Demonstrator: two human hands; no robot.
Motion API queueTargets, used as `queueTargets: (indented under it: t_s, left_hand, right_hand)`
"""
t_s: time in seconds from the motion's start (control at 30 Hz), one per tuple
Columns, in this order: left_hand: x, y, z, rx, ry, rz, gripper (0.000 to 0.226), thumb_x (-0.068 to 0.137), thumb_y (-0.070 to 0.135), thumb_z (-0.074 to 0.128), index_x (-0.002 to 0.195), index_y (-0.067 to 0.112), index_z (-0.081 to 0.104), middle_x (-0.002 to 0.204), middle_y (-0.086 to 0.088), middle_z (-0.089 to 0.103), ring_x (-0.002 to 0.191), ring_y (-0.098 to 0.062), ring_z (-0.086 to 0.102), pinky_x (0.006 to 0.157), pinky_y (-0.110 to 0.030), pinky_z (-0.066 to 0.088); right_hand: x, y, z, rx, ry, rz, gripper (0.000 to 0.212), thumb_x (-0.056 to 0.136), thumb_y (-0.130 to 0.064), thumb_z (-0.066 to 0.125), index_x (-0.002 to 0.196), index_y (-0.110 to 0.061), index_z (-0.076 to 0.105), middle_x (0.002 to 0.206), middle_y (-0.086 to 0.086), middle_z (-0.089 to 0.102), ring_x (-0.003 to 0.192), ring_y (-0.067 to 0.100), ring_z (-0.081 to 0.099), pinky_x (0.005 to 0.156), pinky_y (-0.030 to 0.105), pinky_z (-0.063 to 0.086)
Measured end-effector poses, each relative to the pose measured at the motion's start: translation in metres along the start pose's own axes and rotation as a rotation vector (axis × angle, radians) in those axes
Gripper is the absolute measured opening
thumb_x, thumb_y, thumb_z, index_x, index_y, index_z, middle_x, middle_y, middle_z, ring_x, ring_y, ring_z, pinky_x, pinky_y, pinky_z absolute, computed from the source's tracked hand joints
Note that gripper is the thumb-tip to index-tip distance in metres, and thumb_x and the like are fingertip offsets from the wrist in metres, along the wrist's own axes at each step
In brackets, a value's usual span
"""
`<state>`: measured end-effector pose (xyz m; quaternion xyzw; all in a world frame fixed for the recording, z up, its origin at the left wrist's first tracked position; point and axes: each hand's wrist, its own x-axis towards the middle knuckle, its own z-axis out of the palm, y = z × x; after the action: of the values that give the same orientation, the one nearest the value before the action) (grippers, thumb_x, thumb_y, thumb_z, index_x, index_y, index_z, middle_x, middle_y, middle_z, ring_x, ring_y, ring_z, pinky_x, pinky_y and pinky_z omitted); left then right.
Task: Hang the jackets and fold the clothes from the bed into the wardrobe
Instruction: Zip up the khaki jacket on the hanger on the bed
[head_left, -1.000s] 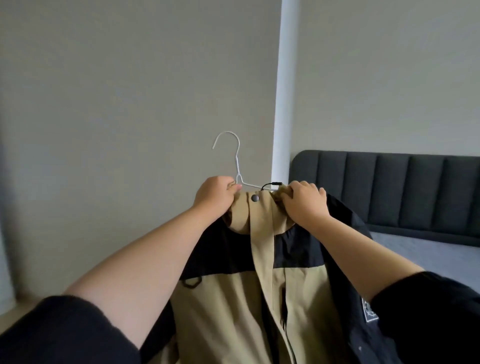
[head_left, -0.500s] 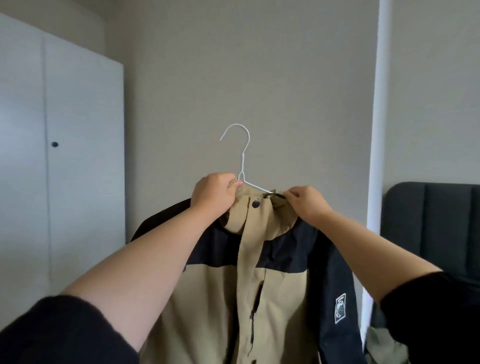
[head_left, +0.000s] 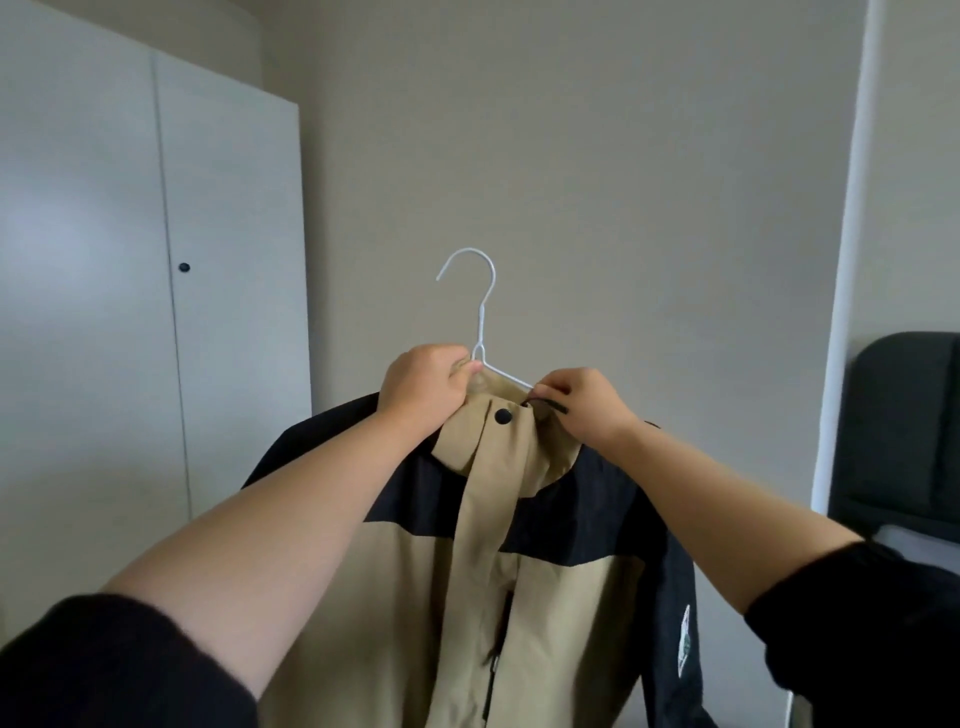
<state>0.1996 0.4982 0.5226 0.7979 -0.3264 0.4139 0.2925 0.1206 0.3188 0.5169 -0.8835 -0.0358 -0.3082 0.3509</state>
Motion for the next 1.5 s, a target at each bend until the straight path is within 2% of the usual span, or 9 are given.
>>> queueTargets:
  t_s: [0.27, 0.43, 0.73, 0.83, 0.93, 1.07, 1.23, 1.4, 1.5]
  left_hand:
    - [-0.021, -0.008, 0.006, -0.092, -0.036, -0.072, 0.049, 0.092, 0.023, 0.057, 0.054, 0.019, 0.028, 0.051, 0.002, 0.033, 0.056, -0.021, 0.036, 0.052, -0.032, 0.025]
    - [-0.025, -0.001, 0.016, -0.127, -0.107, -0.032, 0.048, 0.092, 0.027, 0.057, 0.053, 0.019, 0.030, 0.050, 0.003, 0.035, 0.054, -0.018, 0.038, 0.051, -0.031, 0.025]
    - [-0.027, -0.043, -0.003, 0.062, -0.363, -0.098, 0.039, 0.096, 0.048, 0.041, 0.066, 0.023, 0.045, 0.067, 0.009, 0.051, 0.068, -0.014, 0.049, 0.056, -0.029, 0.031]
    - [-0.019, -0.034, -0.007, -0.212, -0.483, -0.212, 0.027, 0.092, 0.048, 0.052, 0.078, 0.026, 0.057, 0.064, 0.018, 0.055, 0.063, 0.001, 0.051, 0.054, -0.014, 0.034]
    - [-0.008, -0.027, -0.010, -0.164, -0.587, -0.207, 0.020, 0.087, 0.032, 0.062, 0.069, 0.025, 0.055, 0.053, 0.016, 0.054, 0.053, -0.002, 0.049, 0.045, -0.010, 0.035]
    - [-0.005, -0.035, -0.010, 0.002, -0.351, -0.261, 0.046, 0.090, 0.029, 0.062, 0.050, 0.017, 0.044, 0.050, 0.004, 0.045, 0.050, -0.011, 0.042, 0.045, -0.024, 0.029]
    - [-0.019, -0.064, -0.027, 0.117, -0.062, -0.450, 0.031, 0.089, 0.013, 0.053, 0.059, 0.021, 0.052, 0.063, 0.007, 0.047, 0.067, -0.022, 0.051, 0.050, -0.025, 0.031]
    - [-0.035, -0.092, -0.029, 0.174, 0.060, -0.487, 0.023, 0.090, 0.009, 0.047, 0.074, 0.018, 0.060, 0.066, 0.005, 0.051, 0.066, -0.020, 0.052, 0.052, -0.026, 0.034]
    - [-0.041, -0.113, -0.010, 0.174, 0.082, -0.464, 0.025, 0.092, 0.013, 0.049, 0.068, 0.019, 0.054, 0.062, 0.006, 0.048, 0.065, -0.022, 0.052, 0.049, -0.026, 0.030]
  right_hand:
    - [-0.007, -0.014, 0.011, -0.147, -0.065, -0.013, 0.023, 0.090, 0.000, 0.049, 0.087, -0.005, 0.071, 0.089, 0.014, 0.071, 0.086, 0.028, 0.064, 0.077, 0.036, 0.052]
    - [-0.015, -0.015, 0.017, -0.115, -0.066, 0.011, 0.035, 0.081, 0.008, 0.042, 0.070, -0.014, 0.067, 0.077, 0.008, 0.066, 0.075, 0.021, 0.058, 0.066, 0.028, 0.048]
    - [-0.014, 0.013, 0.008, -0.039, 0.322, 0.222, 0.027, 0.079, 0.001, 0.051, 0.058, -0.014, 0.060, 0.060, -0.001, 0.058, 0.067, 0.023, 0.054, 0.055, 0.025, 0.039]
    - [-0.018, 0.011, 0.014, -0.055, 0.370, 0.142, 0.024, 0.080, 0.000, 0.052, 0.063, -0.013, 0.063, 0.063, -0.003, 0.059, 0.069, 0.021, 0.054, 0.055, 0.024, 0.038]
    - [-0.019, 0.007, 0.021, -0.084, 0.411, -0.019, 0.020, 0.086, -0.003, 0.053, 0.075, -0.008, 0.068, 0.079, 0.002, 0.065, 0.080, 0.021, 0.056, 0.069, 0.030, 0.044]
    - [-0.008, 0.008, 0.020, -0.200, 0.367, -0.147, 0.014, 0.092, -0.019, 0.055, 0.092, -0.013, 0.067, 0.093, 0.002, 0.065, 0.097, 0.024, 0.055, 0.080, 0.033, 0.041]
    - [0.003, 0.034, 0.038, -0.596, 0.063, 0.090, 0.053, 0.092, -0.031, 0.050, 0.141, -0.017, 0.036, 0.141, 0.008, 0.044, 0.131, 0.031, 0.035, 0.106, 0.045, 0.026]
    - [0.006, 0.039, 0.078, -0.492, -0.021, 0.042, 0.067, 0.089, -0.030, 0.053, 0.147, -0.015, 0.023, 0.152, 0.007, 0.030, 0.141, 0.030, 0.022, 0.114, 0.045, 0.019]
    - [0.017, 0.044, 0.098, -0.462, -0.050, 0.026, 0.065, 0.095, -0.035, 0.048, 0.150, -0.016, 0.019, 0.157, 0.006, 0.022, 0.145, 0.027, 0.015, 0.118, 0.046, 0.013]
